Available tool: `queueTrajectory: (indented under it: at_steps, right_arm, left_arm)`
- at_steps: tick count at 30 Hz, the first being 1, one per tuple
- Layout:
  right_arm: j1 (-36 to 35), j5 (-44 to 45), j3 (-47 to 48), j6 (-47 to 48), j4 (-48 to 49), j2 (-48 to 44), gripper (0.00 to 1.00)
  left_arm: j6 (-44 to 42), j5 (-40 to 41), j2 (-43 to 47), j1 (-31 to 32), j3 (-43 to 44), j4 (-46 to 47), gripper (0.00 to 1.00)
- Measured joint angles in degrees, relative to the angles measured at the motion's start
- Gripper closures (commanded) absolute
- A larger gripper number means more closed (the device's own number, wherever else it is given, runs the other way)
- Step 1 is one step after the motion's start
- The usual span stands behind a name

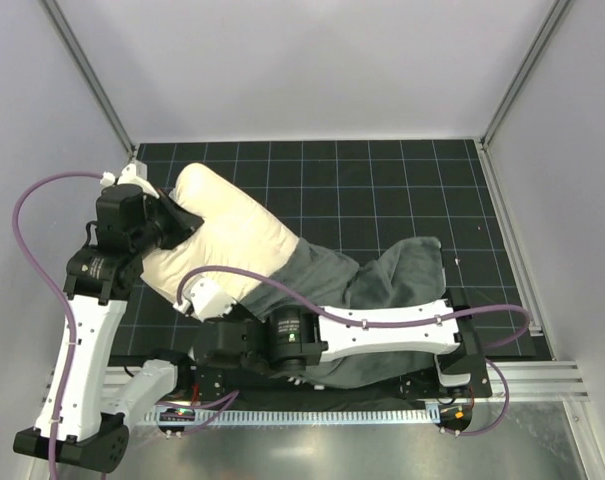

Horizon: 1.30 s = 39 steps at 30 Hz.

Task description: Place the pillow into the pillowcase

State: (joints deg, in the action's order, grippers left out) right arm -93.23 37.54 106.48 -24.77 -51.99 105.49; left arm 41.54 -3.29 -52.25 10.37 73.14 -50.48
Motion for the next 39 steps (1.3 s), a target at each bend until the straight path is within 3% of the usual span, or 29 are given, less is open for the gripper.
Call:
queueTrajectory:
  at_steps: [6, 11, 12, 14, 15, 17, 23, 28, 35, 39]
  right_arm:
    - [3.21, -7.04, 8.57, 5.95, 0.15, -0.46, 0.96]
    - [8.70, -15.28, 0.68, 5.68, 3.50, -5.42, 0.91]
    - [9.75, -16.22, -1.66, 5.35, 3.87, -6.91, 0.85]
    - [11.47, -17.84, -6.93, 4.63, 5.86, -10.21, 0.37]
    - [12.04, -17.90, -8.94, 4.33, 6.69, -11.63, 0.25]
    - [13.18, -18.69, -14.10, 4.02, 9.66, -15.69, 0.18]
    - [15.45, -18.73, -26.18, -1.03, 13.90, -26.77, 0.17]
    - [23.45, -18.47, -32.48, -6.64, 13.11, -32.26, 0.17]
    - [31.34, -18.14, -32.94, -10.34, 12.98, -26.67, 0.18]
    - [36.44, -18.67, -31.78, -11.41, 13.66, -19.87, 0.25]
  left_arm:
    - [0.13, -3.98, -0.26, 0.00, 0.46, 0.00, 1.00]
    - [0.52, -5.51, -0.20, 0.00, 0.50, 0.09, 1.00]
    - [0.63, -5.60, -0.20, 0.02, 0.66, -0.02, 1.00]
    - [1.05, -5.60, -0.20, 0.02, 0.98, -0.13, 1.00]
    - [1.31, -5.64, -0.17, 0.02, 1.09, -0.28, 1.00]
    - [1.73, -5.84, 0.07, 0.17, 1.01, -1.57, 1.00]
    - [3.19, -5.81, 2.64, 0.24, -3.89, 0.83, 1.00]
    - [3.89, -5.68, 4.57, 0.07, -8.92, 2.86, 1.00]
    - [4.57, -5.77, 5.20, 0.07, -10.93, 4.11, 1.00]
    - [4.55, -5.79, 6.32, 0.07, -11.28, 4.17, 1.00]
